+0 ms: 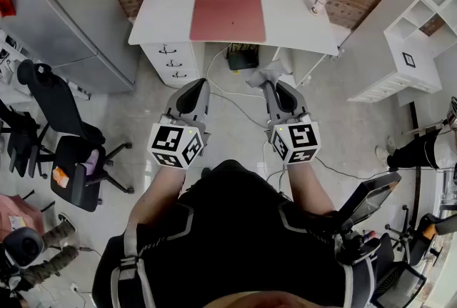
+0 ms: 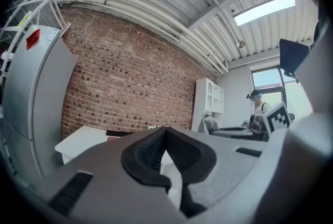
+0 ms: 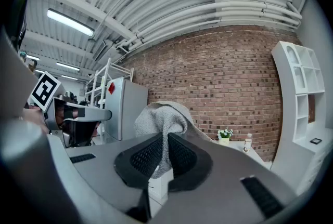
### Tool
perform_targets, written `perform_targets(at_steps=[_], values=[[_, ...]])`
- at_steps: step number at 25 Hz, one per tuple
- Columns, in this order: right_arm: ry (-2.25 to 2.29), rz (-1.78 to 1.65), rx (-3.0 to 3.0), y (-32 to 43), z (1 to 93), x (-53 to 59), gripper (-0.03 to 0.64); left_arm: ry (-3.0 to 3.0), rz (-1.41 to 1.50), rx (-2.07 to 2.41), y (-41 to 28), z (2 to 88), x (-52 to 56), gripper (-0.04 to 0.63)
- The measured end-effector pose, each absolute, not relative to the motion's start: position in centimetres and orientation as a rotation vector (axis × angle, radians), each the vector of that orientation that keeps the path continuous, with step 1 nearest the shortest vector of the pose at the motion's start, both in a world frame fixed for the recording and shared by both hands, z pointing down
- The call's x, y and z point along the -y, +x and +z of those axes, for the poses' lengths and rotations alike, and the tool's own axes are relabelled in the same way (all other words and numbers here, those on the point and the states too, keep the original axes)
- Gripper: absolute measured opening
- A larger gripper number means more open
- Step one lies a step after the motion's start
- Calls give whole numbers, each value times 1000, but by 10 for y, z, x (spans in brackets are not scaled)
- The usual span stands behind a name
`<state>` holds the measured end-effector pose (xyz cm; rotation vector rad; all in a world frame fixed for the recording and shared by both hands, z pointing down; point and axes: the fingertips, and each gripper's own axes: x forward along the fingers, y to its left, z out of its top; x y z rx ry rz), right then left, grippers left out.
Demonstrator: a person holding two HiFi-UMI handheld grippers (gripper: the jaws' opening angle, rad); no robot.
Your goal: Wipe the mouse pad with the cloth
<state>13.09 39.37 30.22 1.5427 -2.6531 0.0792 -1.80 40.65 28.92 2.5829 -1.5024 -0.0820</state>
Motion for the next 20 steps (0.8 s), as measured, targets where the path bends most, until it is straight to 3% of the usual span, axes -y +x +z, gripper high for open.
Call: perform_targets(at_steps=[20], values=[[1562, 59, 2649, 119, 298, -401, 32, 2626, -35, 1510, -30, 285, -417, 0]])
